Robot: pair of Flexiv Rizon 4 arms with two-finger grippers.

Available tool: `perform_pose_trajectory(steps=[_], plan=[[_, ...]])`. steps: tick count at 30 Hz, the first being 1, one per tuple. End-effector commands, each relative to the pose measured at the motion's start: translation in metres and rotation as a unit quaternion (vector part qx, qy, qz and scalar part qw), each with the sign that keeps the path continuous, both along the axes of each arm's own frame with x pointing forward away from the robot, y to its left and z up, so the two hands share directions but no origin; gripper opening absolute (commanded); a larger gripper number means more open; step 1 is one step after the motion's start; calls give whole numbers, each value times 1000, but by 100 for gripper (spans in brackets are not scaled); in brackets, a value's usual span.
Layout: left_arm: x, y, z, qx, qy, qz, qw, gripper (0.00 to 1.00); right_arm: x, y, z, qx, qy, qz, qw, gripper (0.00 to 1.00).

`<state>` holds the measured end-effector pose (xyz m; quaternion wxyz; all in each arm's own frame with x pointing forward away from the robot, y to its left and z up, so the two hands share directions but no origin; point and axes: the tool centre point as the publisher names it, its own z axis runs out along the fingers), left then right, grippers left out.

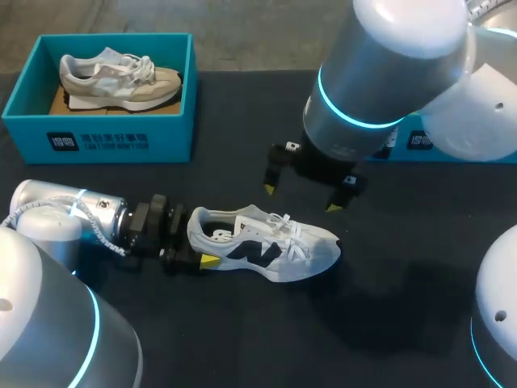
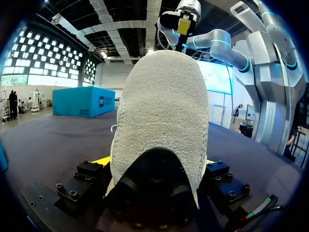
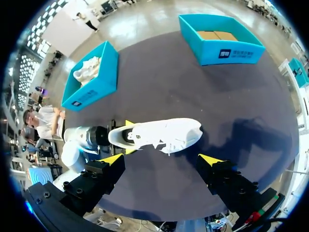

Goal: Take the shoe out of the shoebox, open the shoe tongue, remove and reinsert the insole, then place the shoe into the shoebox

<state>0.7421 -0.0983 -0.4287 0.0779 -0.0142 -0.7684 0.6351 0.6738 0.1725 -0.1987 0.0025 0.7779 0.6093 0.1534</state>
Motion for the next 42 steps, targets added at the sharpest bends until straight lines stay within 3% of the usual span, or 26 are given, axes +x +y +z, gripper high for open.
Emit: perform_pose_trajectory(steps=[1,4,9,14,24,33,42], plan=[[2,1,-4,0,-1,2,1000,0,1,24,-4,-122,0,-70,990,100],[2,1,-4,0,-1,2,1000,0,6,44,-2,-188,-4,-40,981,100],[2,1,-4,0,-1,2,1000,0,10,64,-3,-232,-5,-13,973,100],[2,1,-4,0,-1,2,1000,0,18,85,-13,-307,6,5,952,100],[2,1,-4,0,-1,2,1000,0,27,103,-32,-358,26,16,933,100],[2,1,-4,0,-1,2,1000,0,28,106,-46,-381,12,16,924,100],[2,1,-4,0,-1,2,1000,0,30,114,-66,-444,27,5,895,100]])
